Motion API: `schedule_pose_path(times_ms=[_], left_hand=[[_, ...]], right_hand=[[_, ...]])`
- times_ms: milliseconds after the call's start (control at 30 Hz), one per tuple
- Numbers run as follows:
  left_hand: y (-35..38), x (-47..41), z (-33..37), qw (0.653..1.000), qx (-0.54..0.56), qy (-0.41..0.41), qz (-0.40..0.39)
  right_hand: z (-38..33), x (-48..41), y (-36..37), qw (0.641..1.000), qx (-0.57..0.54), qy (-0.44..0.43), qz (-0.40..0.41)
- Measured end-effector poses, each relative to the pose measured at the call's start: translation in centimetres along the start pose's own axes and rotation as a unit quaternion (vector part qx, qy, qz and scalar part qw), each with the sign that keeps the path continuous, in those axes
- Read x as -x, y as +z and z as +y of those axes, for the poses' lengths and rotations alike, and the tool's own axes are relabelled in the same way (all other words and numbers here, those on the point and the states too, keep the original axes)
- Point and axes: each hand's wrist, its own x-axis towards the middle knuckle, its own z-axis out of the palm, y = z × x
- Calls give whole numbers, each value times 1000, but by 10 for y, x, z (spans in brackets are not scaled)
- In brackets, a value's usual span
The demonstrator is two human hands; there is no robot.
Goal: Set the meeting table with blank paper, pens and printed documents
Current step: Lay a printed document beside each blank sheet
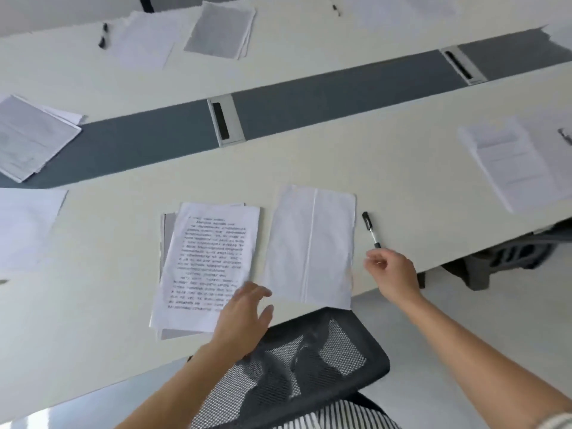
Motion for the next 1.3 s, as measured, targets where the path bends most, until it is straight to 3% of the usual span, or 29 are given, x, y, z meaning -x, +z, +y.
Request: schedule_pose_path(times_ms=[100, 267, 367, 533, 800, 967, 1067, 1167, 1300], left_hand=[[24, -27, 10, 990, -121, 38, -61], [48, -49, 10, 954, -259, 45, -144], [58, -45, 14, 954, -254, 43, -150], [73, -40, 30, 962, -233, 36, -140], [78, -42, 40, 963, -227, 19, -142], [72, -39, 29, 971, -204, 24, -126], [65, -38, 14, 970, -213, 20, -112], [64, -37, 5, 965, -227, 29, -128], [65, -33, 3, 971, -204, 29, -120]], right_hand=[[10, -36, -1, 996, 67, 41, 32], [23, -68, 4, 990, 117, 83, -5], [7, -75, 6, 995, 66, 77, -14], [-64, -66, 47, 998, -5, -31, -51], [-63, -49, 106, 987, 100, -33, -123], [-44, -47, 84, 977, 155, -126, -79], [-17, -43, 76, 945, 244, -204, -76], [-1, -44, 75, 923, 299, -220, -100], [-7, -48, 72, 921, 306, -213, -113]])
